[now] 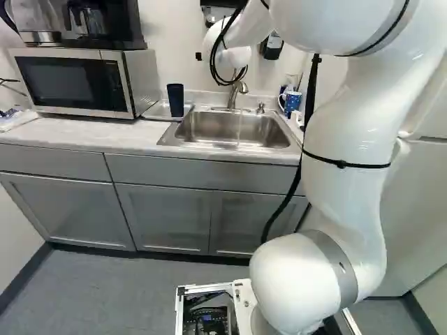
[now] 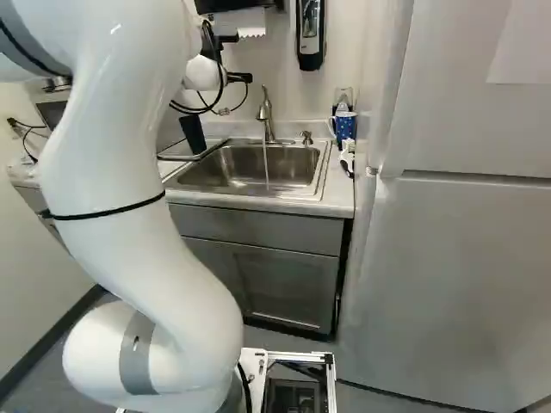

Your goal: Rinse the cup and place it in the tray

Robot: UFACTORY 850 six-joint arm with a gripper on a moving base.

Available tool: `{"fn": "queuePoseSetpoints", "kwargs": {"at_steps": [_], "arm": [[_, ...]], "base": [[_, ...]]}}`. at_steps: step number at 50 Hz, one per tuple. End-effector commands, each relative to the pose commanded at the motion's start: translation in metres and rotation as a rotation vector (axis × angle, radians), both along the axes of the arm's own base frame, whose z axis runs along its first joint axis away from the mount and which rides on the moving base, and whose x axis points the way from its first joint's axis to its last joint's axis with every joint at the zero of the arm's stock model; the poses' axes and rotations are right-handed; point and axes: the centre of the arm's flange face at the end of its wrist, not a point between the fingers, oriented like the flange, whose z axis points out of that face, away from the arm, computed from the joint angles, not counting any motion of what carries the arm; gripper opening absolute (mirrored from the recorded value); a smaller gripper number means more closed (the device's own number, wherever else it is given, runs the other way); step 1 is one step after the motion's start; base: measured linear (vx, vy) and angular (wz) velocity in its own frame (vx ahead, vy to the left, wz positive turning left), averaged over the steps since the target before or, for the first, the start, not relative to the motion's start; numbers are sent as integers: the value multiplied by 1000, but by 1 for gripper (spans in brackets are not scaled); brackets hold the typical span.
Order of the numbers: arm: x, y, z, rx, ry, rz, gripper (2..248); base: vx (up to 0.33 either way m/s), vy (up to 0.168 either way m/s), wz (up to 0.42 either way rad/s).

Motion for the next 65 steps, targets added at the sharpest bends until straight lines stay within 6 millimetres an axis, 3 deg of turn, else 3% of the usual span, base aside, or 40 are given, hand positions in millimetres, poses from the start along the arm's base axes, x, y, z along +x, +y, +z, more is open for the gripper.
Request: {"fn": "queuePoseSetpoints", "kwargs": {"at_steps": [22,43,65], "arm": [[32,-28,-3,-27,-14,-35,247],[71,-29,-8,-26,-34,-41,247],[70,-29,-11,-29,-3,-40,247]], "base": [[0,0,0],[0,0,0],[0,0,0]]}}
